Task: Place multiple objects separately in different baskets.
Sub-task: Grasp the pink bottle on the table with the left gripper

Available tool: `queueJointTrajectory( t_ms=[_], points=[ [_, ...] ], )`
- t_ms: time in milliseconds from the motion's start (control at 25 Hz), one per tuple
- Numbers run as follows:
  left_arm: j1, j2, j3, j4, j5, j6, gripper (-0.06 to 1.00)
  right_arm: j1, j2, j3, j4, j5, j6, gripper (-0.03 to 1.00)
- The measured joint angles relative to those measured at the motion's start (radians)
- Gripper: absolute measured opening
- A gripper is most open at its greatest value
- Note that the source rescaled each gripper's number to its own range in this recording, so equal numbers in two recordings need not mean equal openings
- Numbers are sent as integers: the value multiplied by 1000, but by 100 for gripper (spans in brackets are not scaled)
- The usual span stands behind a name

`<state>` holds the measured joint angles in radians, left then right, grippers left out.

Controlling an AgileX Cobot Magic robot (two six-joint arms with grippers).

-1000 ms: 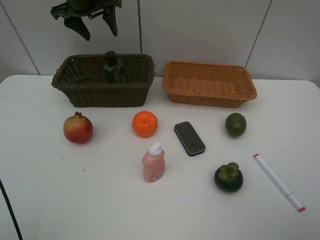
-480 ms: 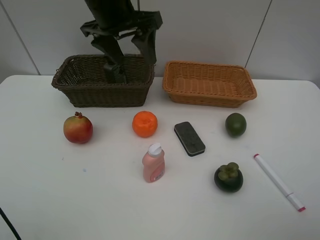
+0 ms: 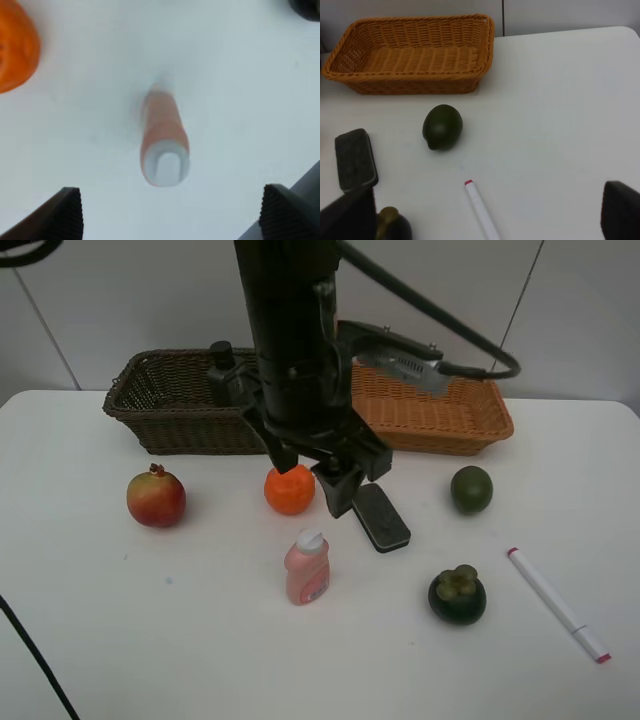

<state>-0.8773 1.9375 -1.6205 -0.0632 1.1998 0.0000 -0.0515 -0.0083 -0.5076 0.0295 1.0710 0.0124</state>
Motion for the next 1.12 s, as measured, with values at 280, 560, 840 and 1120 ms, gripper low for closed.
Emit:
queueJointTrajectory(
  t_ms=[280,560,840,1120],
  points=[
    [-33,-1,19,49,0,-22,81,0,0,0,0,0,0,99],
    [-33,-1,167,41,-72,-26,81,0,0,0,0,0,0,99],
    [-33,-1,209,27,-198,-26,81,0,0,0,0,0,0,99],
    [-48,55,209,25,-203,-25,81,0,0,0,0,0,0,99]
  ],
)
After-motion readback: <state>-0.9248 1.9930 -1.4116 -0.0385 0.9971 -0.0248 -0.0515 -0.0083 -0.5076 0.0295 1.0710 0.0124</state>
